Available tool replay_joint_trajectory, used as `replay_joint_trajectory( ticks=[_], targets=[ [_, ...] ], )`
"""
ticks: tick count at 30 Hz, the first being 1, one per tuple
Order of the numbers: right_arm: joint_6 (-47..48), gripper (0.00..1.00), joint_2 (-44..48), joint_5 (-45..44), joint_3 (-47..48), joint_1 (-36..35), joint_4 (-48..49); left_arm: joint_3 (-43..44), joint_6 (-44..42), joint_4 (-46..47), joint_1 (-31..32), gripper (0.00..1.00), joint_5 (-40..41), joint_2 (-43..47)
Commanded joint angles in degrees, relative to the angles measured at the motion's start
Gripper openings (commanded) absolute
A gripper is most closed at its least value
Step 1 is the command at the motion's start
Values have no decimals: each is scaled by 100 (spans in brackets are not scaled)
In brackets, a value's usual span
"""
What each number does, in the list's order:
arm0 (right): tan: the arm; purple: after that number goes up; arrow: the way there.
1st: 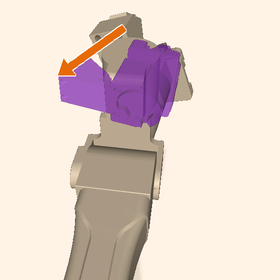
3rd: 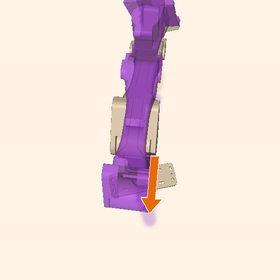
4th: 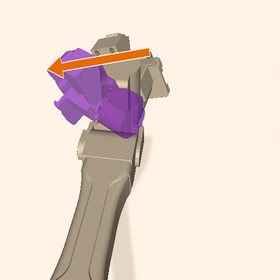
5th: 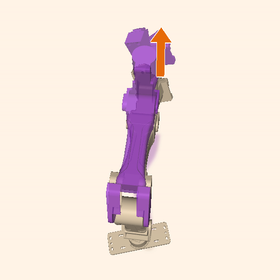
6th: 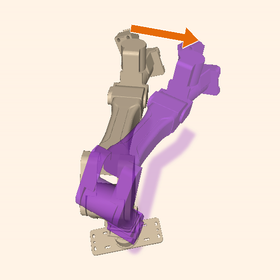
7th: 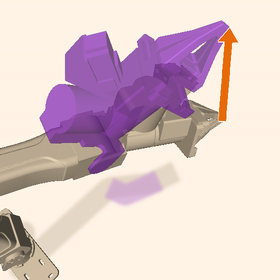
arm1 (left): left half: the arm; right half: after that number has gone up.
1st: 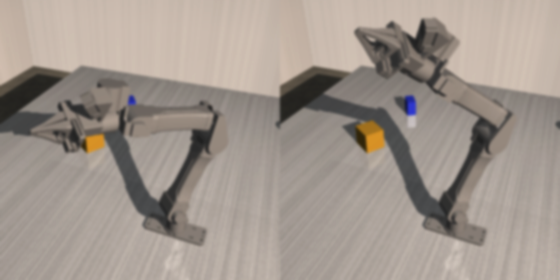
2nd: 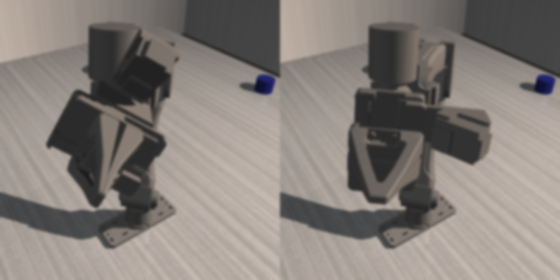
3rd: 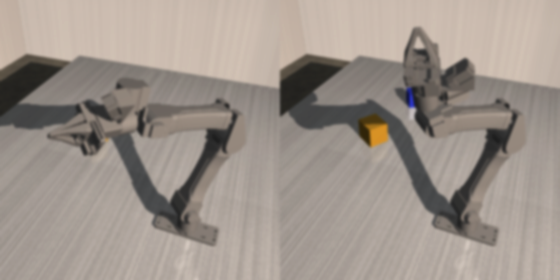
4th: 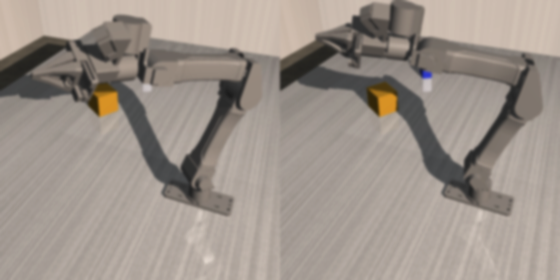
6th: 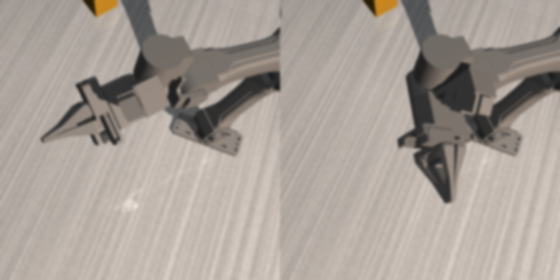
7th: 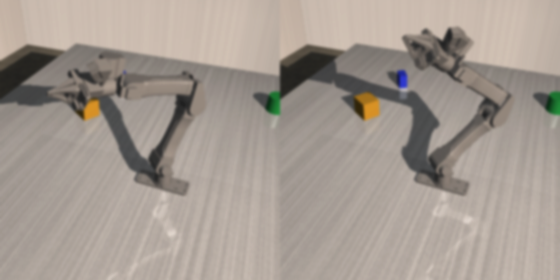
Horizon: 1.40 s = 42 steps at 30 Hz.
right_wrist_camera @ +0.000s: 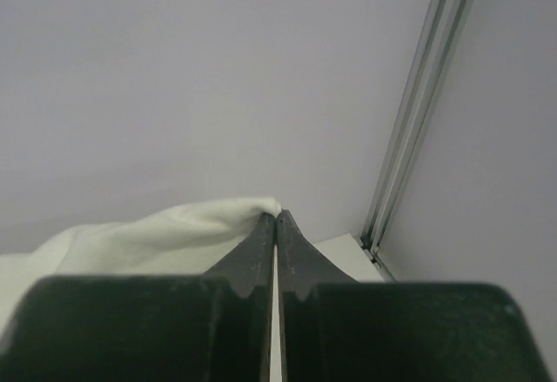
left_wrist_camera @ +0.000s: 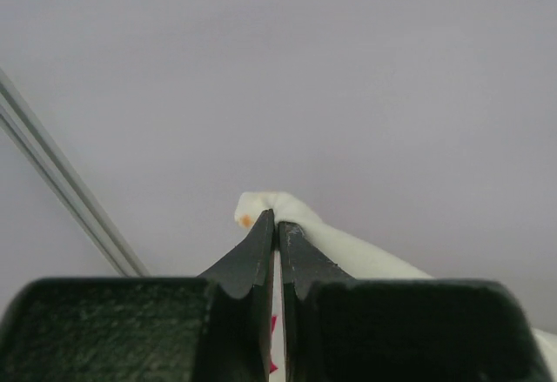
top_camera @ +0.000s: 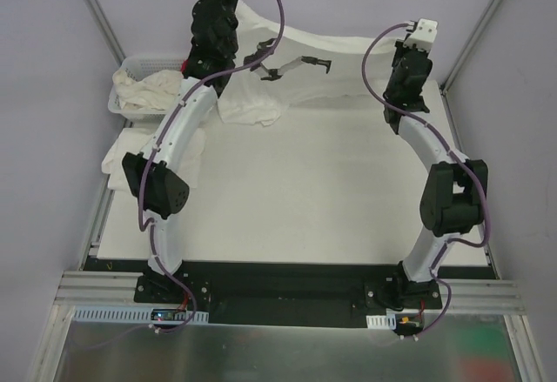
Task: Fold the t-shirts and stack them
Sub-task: Flatten out the tshirt
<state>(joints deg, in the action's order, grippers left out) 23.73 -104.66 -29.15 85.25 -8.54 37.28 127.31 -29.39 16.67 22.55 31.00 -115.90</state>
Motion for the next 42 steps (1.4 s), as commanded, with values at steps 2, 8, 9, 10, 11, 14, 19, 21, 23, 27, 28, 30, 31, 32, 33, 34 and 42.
replay_joint_trajectory(
  ticks=[2,8,9,10,11,14,19,21,23,27,28,30,31,32,33,34,42],
  targets=[
    [9,1,1166,-74,-324,19,773,-3,-67,329,206,0,-367,1164],
    [-254,1,2194,-161,-1194,27,544,-1074,-59,328,470,0,-25,2007],
    [-289,1,2344,-231,-1282,19,387,-1311,-6,381,487,0,-33,2149],
    [-333,1,2641,-293,-1414,19,290,-1723,73,416,505,0,-33,2289],
    [-342,1,2783,-319,-1441,27,176,-1883,73,503,531,0,2,2543],
    [-333,1,3381,-241,-1590,27,-229,-2166,-23,522,619,0,125,2904],
    [-439,1,4565,137,-1836,-16,-634,-2543,-602,627,1198,0,213,3712],
    [-430,1,4919,295,-1933,-25,-660,-2780,-979,889,1645,0,196,4012],
    [-352,1,5385,514,-1925,-69,-669,-2878,-1113,979,1910,0,91,4467],
    [-123,1,6009,901,-1776,-78,-573,-2983,-1298,988,2544,0,-296,5172],
    [-53,1,6175,945,-1793,-78,-407,-3018,-1237,996,2623,0,-610,5452],
    [141,1,6282,1182,-1802,-78,146,-3228,-1227,1118,2615,0,-971,5700],
    [219,1,6335,1261,-1793,-78,357,-3334,-1306,1407,2615,0,-1339,5901],
    [281,1,6353,1515,-1802,-69,864,-3431,-1428,1584,2615,0,-1569,5973],
    [369,1,6353,1665,-1836,-78,1165,-3623,-1717,1768,2615,0,-1789,6043],
    [448,1,6309,1780,-1880,-78,1525,-3721,-1859,1935,2615,0,-2017,6157],
    [871,1,5879,2502,-1310,-78,2908,-3731,-2335,2455,2615,0,-3513,6369]
  ],
)
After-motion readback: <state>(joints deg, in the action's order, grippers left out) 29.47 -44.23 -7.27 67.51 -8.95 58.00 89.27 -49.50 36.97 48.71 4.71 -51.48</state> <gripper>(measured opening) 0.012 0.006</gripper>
